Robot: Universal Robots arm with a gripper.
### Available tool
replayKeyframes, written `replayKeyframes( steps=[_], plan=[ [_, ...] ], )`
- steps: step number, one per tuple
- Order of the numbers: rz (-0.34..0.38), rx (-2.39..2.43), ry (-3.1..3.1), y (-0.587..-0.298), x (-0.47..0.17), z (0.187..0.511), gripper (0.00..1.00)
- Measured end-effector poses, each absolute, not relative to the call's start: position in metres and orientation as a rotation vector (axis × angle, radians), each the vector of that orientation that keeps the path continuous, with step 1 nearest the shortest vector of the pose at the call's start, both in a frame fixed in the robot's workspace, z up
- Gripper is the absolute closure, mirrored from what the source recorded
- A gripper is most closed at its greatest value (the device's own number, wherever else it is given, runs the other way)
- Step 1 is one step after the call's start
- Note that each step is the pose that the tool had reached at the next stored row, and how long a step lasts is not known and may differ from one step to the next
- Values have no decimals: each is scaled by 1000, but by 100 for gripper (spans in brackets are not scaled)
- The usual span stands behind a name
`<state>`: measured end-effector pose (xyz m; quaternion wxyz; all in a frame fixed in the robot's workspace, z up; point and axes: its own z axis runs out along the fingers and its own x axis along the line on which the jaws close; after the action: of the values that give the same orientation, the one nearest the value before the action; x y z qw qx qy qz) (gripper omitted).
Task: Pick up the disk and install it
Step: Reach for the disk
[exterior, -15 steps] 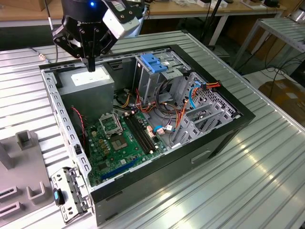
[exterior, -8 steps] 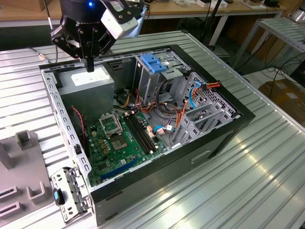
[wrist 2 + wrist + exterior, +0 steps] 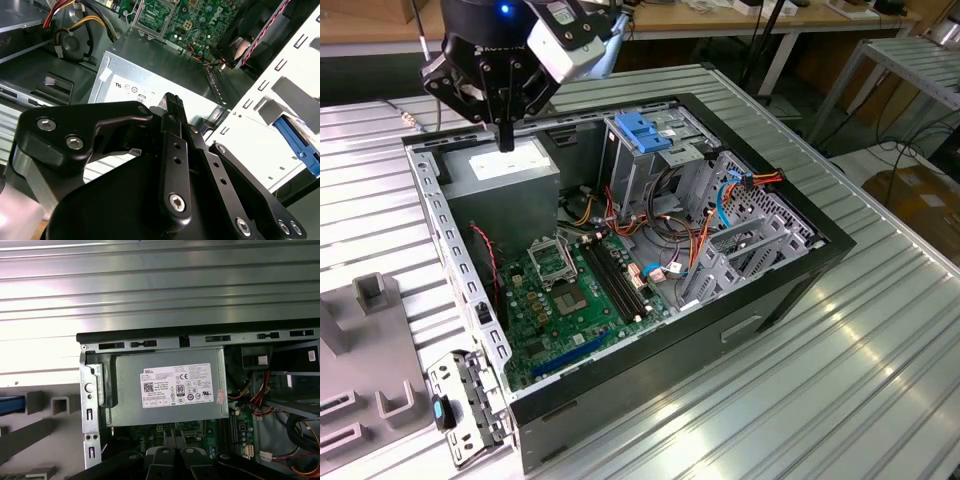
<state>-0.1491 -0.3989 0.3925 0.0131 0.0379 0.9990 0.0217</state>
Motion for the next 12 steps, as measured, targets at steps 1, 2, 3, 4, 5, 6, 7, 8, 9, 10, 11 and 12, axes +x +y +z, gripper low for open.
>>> replayKeyframes(
  steps=[1,2,3,4,5,6,7,8,9,10,11,12],
  plan=[
    [68,118,3113,-399,-149,392,89],
    [68,118,3113,-399,-150,392,89],
    [68,118,3112,-399,-150,392,89],
    [68,118,3112,-399,-151,392,89],
    [68,118,3112,-399,-151,392,89],
    [68,118,3112,-399,-152,392,89],
    [68,118,3112,-399,-152,392,89],
    [68,118,3112,-399,-153,392,89],
    [68,118,3112,-399,-153,392,89],
    [68,118,3113,-399,-153,392,89],
    [68,118,3112,-399,-154,392,89],
    [68,118,3112,-399,-154,392,89]
  ],
)
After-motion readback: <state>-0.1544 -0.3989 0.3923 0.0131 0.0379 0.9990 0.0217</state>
